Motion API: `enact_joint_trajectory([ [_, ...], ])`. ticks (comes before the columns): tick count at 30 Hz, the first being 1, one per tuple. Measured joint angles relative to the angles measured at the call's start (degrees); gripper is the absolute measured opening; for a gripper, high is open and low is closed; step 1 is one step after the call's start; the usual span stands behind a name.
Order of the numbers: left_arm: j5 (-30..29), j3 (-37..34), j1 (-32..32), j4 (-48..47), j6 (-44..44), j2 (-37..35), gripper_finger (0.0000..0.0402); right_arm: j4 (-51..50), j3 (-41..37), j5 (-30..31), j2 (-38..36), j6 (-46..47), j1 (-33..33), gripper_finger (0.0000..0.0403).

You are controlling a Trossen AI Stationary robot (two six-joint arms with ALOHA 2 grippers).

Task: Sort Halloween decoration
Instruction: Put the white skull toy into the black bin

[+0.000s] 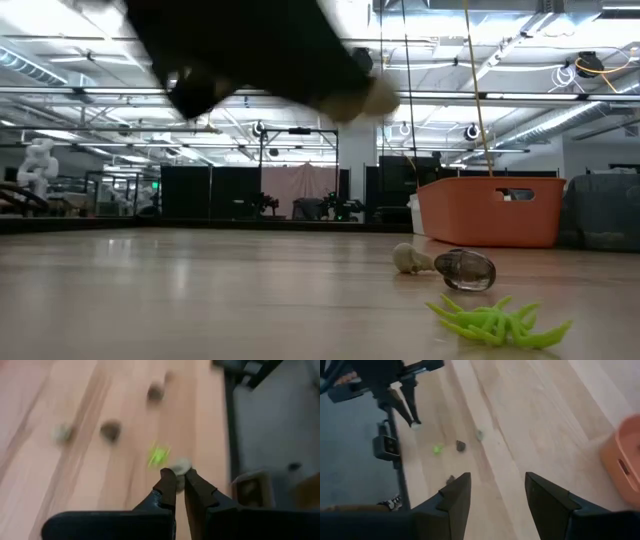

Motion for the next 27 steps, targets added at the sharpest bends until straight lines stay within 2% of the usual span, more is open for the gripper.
enact_joint_trajectory([
  [8,-4.38,5.64,3.32,-0.77,1.36,-5.16,0.0016,4.96,-0.04,0.11,-1.76,-5.18,0.01,0.0171],
  [16,-5.73,8.57,7.11,-0.28,2.52,-11.56,0.0017,13.96,-0.04,3.62,-5.84,-13.63,0.35,0.0171],
  [19,-5.73,10.16,8.21,0.10,2.58,-13.61,0.0017,19.00,-0.04,4.49,-7.16,-22.40,0.90,0.0171],
  [27,-3.93,10.90,11.89,6.85,2.44,-16.58,0.0018,31.74,0.00,2.83,-7.67,-55.65,2.67,0.0171],
])
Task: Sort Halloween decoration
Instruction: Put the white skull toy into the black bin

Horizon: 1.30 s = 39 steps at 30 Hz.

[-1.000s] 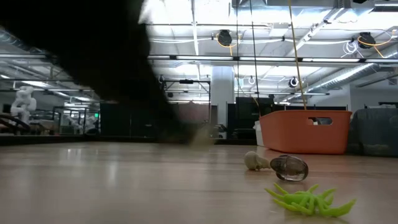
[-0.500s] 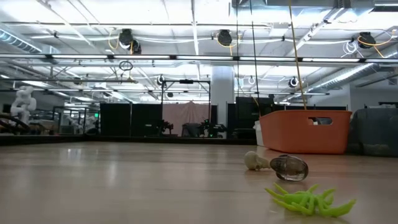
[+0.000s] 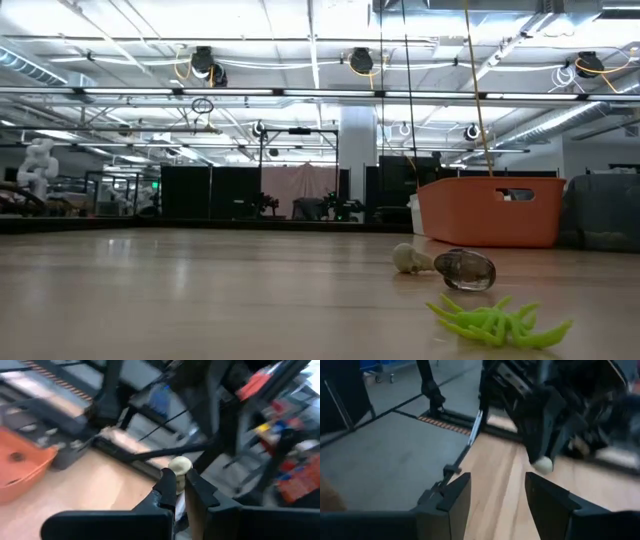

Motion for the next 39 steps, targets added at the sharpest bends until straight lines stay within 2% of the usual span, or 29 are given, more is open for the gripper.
enact_joint_trajectory([
  [4,4.83,-0.02,1.32,5.71,-0.63,0.08,0.0018,2.68,0.00,1.10,0.00,-8.05,-0.02,0.0171],
  [7,7.37,-0.02,2.24,8.21,-5.23,0.03,0.0018,4.58,-0.02,5.44,0.02,-13.63,-0.02,0.0171],
  [10,9.06,-0.02,2.89,8.45,-8.57,0.05,0.0018,6.54,-0.02,6.19,0.02,-17.90,-0.64,0.0171],
  [17,12.64,-0.02,3.56,9.56,-9.00,0.07,0.0018,8.00,0.00,4.01,0.62,-18.82,-3.41,0.0171],
  [22,12.87,-0.02,4.02,9.93,-9.01,0.07,0.0018,7.88,-0.02,0.11,2.14,-18.86,-5.37,0.0171],
  [25,12.93,-0.02,4.00,9.88,-9.08,0.07,0.0018,8.06,-0.02,-0.21,2.88,-18.86,-6.09,0.0169],
  [28,12.93,-0.02,3.98,9.88,-9.08,0.07,0.0018,8.61,-0.02,-0.21,3.08,-18.86,-6.60,0.0156],
  [39,12.89,-0.04,4.09,9.70,-9.16,0.07,0.0018,9.03,-0.02,-0.21,3.08,-18.86,-6.88,0.0069],
])
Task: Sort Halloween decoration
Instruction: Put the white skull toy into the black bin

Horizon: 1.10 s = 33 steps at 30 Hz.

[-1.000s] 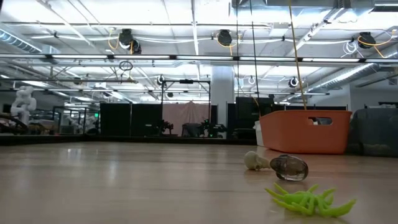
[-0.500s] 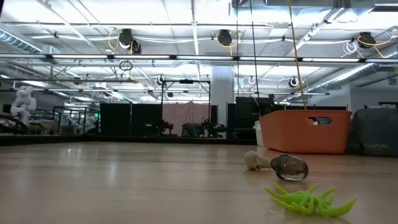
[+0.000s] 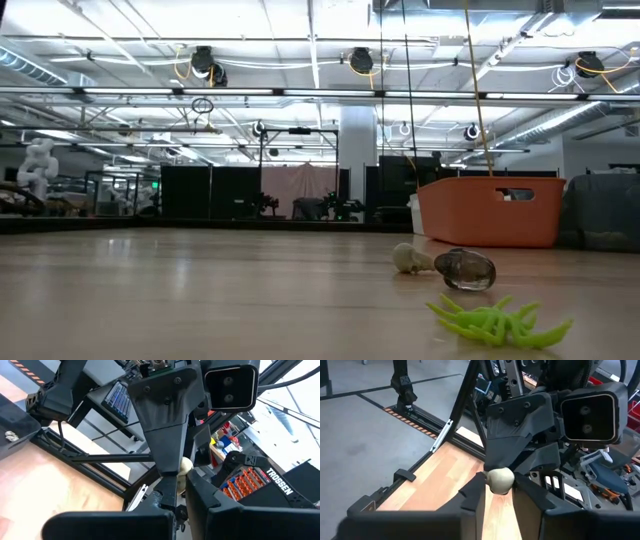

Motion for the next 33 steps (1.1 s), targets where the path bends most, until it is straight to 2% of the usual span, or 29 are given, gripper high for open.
enact_joint_trajectory([
  [4,0.37,0.00,0.43,0.29,-2.75,-0.02,0.0018,1.30,0.00,-0.21,0.00,0.23,0.00,0.0059],
  [12,1.07,0.00,0.71,0.24,-4.38,-0.07,0.0018,1.78,-0.02,-2.56,0.00,1.52,-0.09,0.0072],
  [21,1.86,0.00,0.77,0.13,-4.38,-0.07,0.0018,1.71,-0.02,-3.04,0.00,2.26,-0.04,0.0019],
  [33,2.03,0.00,0.82,-0.07,-6.01,-0.07,0.0018,1.20,-0.02,-3.01,-0.01,3.50,-0.04,0.0021],
])
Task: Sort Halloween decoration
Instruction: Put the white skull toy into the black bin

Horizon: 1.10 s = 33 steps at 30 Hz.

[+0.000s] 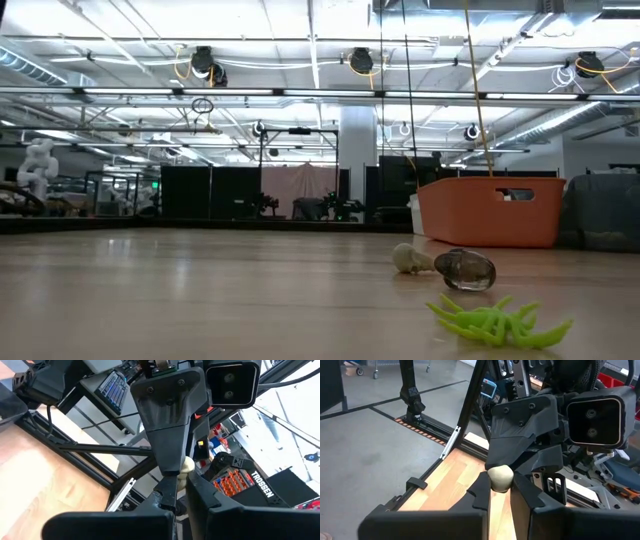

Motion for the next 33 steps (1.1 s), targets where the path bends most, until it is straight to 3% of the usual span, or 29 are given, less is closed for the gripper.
enact_joint_trajectory([
  [4,0.24,0.00,0.04,0.00,-2.03,0.02,0.0037,0.00,0.00,0.04,-0.05,0.02,0.00,0.0021],
  [12,-0.05,-0.02,0.15,0.00,-5.86,0.11,0.0148,0.15,0.00,0.11,-0.11,1.62,0.02,0.0021],
  [17,-1.15,-0.07,0.67,-0.47,-5.80,-0.53,0.0193,0.39,0.07,0.54,-0.15,3.78,0.00,0.0021],
  [33,-1.46,-0.07,3.04,-9.00,-5.84,-6.17,0.0203,0.41,0.07,0.44,-0.33,6.72,0.04,0.0017],
])
